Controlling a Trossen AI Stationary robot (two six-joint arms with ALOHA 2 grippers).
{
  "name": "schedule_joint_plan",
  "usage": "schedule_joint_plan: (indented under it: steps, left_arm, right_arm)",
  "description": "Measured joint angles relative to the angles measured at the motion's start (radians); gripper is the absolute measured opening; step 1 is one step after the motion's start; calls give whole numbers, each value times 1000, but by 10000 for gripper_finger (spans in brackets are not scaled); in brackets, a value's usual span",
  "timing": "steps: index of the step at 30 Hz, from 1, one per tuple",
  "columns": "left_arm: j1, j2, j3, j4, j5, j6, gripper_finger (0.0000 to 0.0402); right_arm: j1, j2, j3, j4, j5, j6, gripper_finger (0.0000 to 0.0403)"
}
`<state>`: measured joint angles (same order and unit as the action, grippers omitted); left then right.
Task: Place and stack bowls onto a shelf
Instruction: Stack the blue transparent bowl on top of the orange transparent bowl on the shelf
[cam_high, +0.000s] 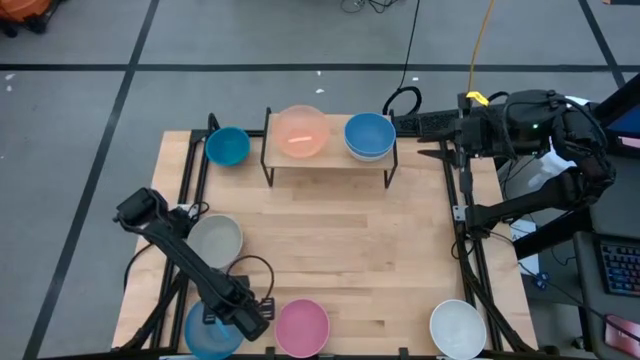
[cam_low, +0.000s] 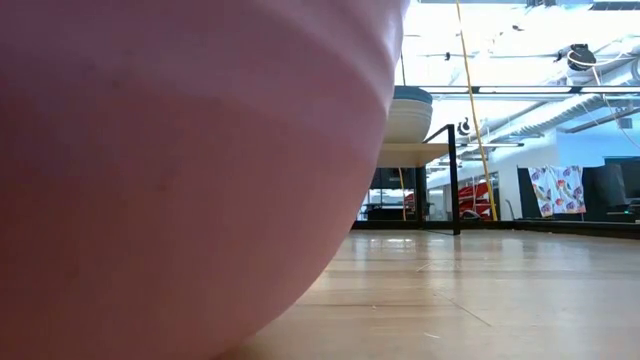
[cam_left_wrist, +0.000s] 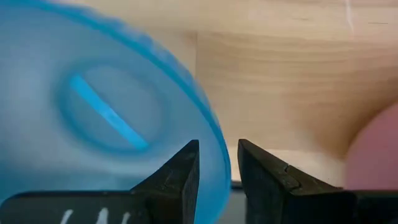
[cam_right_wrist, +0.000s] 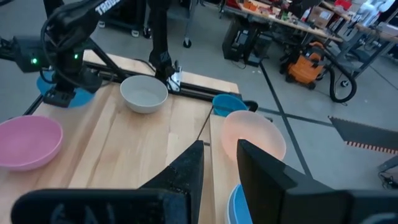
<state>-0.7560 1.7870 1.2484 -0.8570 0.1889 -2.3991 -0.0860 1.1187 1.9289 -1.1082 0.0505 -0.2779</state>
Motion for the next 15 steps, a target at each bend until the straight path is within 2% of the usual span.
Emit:
schedule_joint_plan:
  steps: [7, 9, 13, 15]
  left_arm:
    - [-4, 48, 0, -1, 2, 93, 110]
    - [-4, 54, 0, -4, 3, 116, 90]
    - [-3, 54, 1, -7, 25, 179, 18]
    - [-4, 53, 0, -18, 19, 206, 13]
  right_arm:
    - [0, 0, 0, 5, 0, 0, 89]
    - [0, 0, 0, 5, 0, 0, 89]
    - [0, 0, 0, 5, 0, 0, 89]
    - [0, 0, 0, 5, 0, 0, 89]
